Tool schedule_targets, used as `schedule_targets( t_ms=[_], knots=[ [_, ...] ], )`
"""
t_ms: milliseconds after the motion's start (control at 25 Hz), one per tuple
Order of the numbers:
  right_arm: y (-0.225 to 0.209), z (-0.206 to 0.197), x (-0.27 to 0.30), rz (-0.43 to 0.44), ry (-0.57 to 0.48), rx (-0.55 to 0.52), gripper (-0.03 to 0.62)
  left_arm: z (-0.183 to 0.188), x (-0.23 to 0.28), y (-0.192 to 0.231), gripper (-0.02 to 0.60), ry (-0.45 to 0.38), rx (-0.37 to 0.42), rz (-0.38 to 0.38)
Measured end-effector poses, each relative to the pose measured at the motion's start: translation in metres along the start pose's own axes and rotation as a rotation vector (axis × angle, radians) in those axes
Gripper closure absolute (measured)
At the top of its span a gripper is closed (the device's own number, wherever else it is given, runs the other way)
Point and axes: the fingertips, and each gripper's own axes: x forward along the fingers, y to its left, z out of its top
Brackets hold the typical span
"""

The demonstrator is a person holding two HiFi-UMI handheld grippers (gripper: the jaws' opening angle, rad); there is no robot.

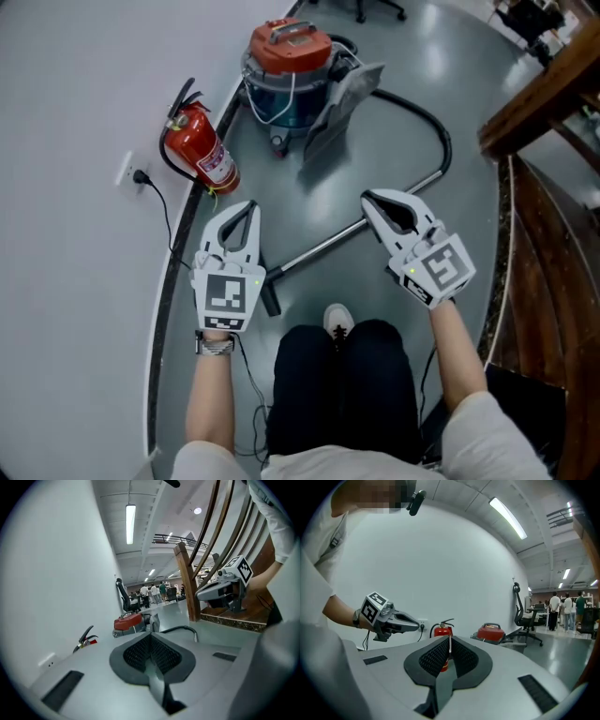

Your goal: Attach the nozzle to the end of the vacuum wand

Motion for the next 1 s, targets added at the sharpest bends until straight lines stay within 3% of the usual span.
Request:
schedule_targets(
  t_ms=[600,1000],
  knots=[
    [-0.016,0.254,-0.055,-0.038,-0.018,-0.048,0.559,0.252,-0.064,0.026,0.581,-0.009,-0.036,-0.043],
    [-0.003,0.402,-0.083,-0.035,-0.028,-0.039,0.56,0.393,-0.112,0.062,0.581,-0.048,-0.073,-0.029]
  ],
)
